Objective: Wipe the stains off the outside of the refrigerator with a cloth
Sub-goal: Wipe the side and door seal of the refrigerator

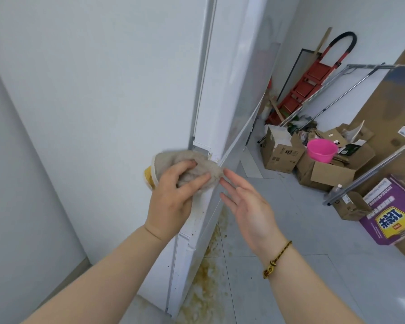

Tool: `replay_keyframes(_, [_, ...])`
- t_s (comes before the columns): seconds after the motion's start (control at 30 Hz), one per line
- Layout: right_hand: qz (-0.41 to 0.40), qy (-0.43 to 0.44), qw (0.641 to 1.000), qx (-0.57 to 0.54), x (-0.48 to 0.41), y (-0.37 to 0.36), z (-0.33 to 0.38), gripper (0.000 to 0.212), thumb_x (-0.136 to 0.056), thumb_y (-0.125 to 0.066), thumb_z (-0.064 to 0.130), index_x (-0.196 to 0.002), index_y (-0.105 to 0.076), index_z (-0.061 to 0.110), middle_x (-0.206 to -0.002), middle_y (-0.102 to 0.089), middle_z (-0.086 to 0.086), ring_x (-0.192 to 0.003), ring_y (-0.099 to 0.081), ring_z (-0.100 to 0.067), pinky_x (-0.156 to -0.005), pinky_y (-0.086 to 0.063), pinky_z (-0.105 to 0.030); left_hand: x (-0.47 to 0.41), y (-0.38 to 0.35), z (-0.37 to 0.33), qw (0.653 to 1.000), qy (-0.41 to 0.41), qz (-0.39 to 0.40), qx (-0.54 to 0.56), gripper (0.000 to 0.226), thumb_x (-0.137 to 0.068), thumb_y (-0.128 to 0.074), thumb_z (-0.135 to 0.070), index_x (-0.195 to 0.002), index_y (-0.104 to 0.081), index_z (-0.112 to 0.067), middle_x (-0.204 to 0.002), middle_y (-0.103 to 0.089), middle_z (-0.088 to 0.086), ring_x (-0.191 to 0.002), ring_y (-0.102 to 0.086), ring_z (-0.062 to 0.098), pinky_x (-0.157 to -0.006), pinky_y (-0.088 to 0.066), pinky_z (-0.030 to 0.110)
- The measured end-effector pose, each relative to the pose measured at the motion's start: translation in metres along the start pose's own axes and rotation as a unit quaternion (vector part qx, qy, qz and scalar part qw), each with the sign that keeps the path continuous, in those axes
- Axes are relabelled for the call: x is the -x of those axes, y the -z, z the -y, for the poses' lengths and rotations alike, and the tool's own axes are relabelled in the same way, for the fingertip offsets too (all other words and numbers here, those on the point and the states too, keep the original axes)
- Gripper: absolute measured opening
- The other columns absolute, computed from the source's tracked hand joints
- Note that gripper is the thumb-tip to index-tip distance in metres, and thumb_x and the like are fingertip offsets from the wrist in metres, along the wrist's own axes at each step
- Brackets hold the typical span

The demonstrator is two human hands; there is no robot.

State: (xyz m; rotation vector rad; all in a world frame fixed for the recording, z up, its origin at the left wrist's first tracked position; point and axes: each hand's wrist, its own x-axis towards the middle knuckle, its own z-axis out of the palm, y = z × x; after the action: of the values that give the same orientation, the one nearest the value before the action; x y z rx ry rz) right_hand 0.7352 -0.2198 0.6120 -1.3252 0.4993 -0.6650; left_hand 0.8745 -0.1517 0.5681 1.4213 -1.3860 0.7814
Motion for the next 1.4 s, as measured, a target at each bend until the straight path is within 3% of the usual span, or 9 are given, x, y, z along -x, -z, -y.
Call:
replay_keyframes(0.17, [0.001,0.002,1.0,0.03,0.0,-0.002,-0.005,0.043,-0.096,-0.024,0.0,-0.106,-0.052,0.032,-0.129,-0.05,0.013,-0.112,-0.05,0.003,-0.096,-0.043,-0.018,0.041,-0.02,-0.006,1.0,0.006,0.006,-0.021,0.024,-0.097,-0.03,-0.011,-0.107,-0.051,-0.017,-0.109,-0.041,0.013,-0.097,-0.045,0.025,-0.082,-0.038,0.024])
replay_keyframes(0.37, [0.006,0.014,0.997,0.071,0.002,-0.005,-0.003,0.051,-0.093,-0.023,-0.008,-0.111,-0.044,0.034,-0.145,-0.038,0.004,-0.124,-0.04,0.0,-0.11,-0.029,-0.024,0.076,-0.01,-0.004,0.989,0.073,0.129,-0.001,0.043,-0.07,-0.037,-0.007,-0.104,-0.05,-0.028,-0.108,-0.041,0.003,-0.093,-0.045,0.014,-0.056,-0.049,0.018])
replay_keyframes(0.53, [-0.007,0.012,0.997,0.07,0.003,-0.007,-0.002,0.048,-0.094,-0.026,-0.007,-0.11,-0.047,0.033,-0.144,-0.039,0.006,-0.128,-0.04,-0.004,-0.113,-0.028,-0.029,-0.008,0.007,-0.021,0.98,0.171,0.007,0.101,0.048,-0.07,-0.034,-0.003,-0.112,-0.048,-0.02,-0.124,-0.053,-0.001,-0.108,-0.044,0.016,-0.094,-0.027,-0.002])
replay_keyframes(0.73, [-0.018,0.015,0.996,0.081,0.003,-0.01,-0.007,0.048,-0.094,-0.029,-0.004,-0.116,-0.044,0.035,-0.145,-0.038,0.007,-0.133,-0.034,-0.003,-0.115,-0.025,-0.034,0.009,-0.002,-0.029,0.977,0.197,0.038,0.073,0.05,-0.071,-0.037,-0.003,-0.117,-0.05,-0.013,-0.115,-0.055,0.007,-0.11,-0.043,0.017,-0.098,-0.021,0.009])
replay_keyframes(0.87, [-0.026,0.02,0.995,0.09,0.003,-0.013,-0.014,0.052,-0.093,-0.029,-0.005,-0.111,-0.044,0.042,-0.146,-0.036,0.01,-0.135,-0.03,-0.001,-0.116,-0.024,-0.035,0.05,0.0,-0.031,0.915,0.354,0.144,0.132,0.051,-0.076,-0.042,0.016,-0.119,-0.059,-0.006,-0.111,-0.052,-0.008,-0.108,-0.051,0.005,-0.088,-0.025,-0.008])
replay_keyframes(0.97, [-0.033,0.02,0.996,0.084,0.004,-0.016,-0.014,0.054,-0.092,-0.03,-0.006,-0.112,-0.043,0.042,-0.146,-0.035,0.01,-0.134,-0.03,-0.001,-0.116,-0.023,-0.036,0.062,0.007,-0.031,0.835,0.477,0.21,0.179,0.05,-0.083,-0.041,0.014,-0.124,-0.055,-0.012,-0.114,-0.054,-0.008,-0.115,-0.051,0.016,-0.086,-0.031,0.001])
replay_keyframes(1.03, [-0.038,0.022,0.996,0.08,0.004,-0.017,-0.013,0.053,-0.092,-0.03,-0.007,-0.112,-0.044,0.041,-0.146,-0.035,0.008,-0.134,-0.031,-0.002,-0.116,-0.024,-0.036,0.047,0.01,-0.036,0.814,0.51,0.18,0.21,0.049,-0.085,-0.041,0.012,-0.122,-0.056,-0.018,-0.114,-0.059,-0.003,-0.111,-0.056,0.017,-0.087,-0.039,0.012])
replay_keyframes(1.17, [-0.044,0.019,0.996,0.073,0.005,-0.017,-0.011,0.051,-0.092,-0.03,-0.007,-0.121,-0.039,0.033,-0.145,-0.037,0.006,-0.133,-0.034,-0.003,-0.115,-0.026,-0.036,0.014,0.014,-0.04,0.821,0.498,0.09,0.265,0.059,-0.084,-0.044,0.013,-0.092,-0.053,-0.044,-0.093,-0.056,-0.024,-0.085,-0.054,-0.014,-0.078,-0.04,-0.002])
replay_keyframes(1.4, [-0.051,0.039,0.994,0.09,0.002,-0.017,-0.023,0.056,-0.091,-0.031,-0.007,-0.118,-0.039,0.04,-0.146,-0.036,0.011,-0.133,-0.031,0.002,-0.115,-0.026,-0.035,0.075,-0.009,-0.029,0.738,0.613,0.216,0.182,0.042,-0.088,-0.04,0.009,-0.121,-0.056,-0.01,-0.124,-0.056,0.009,-0.11,-0.05,0.018,-0.081,-0.032,0.007])
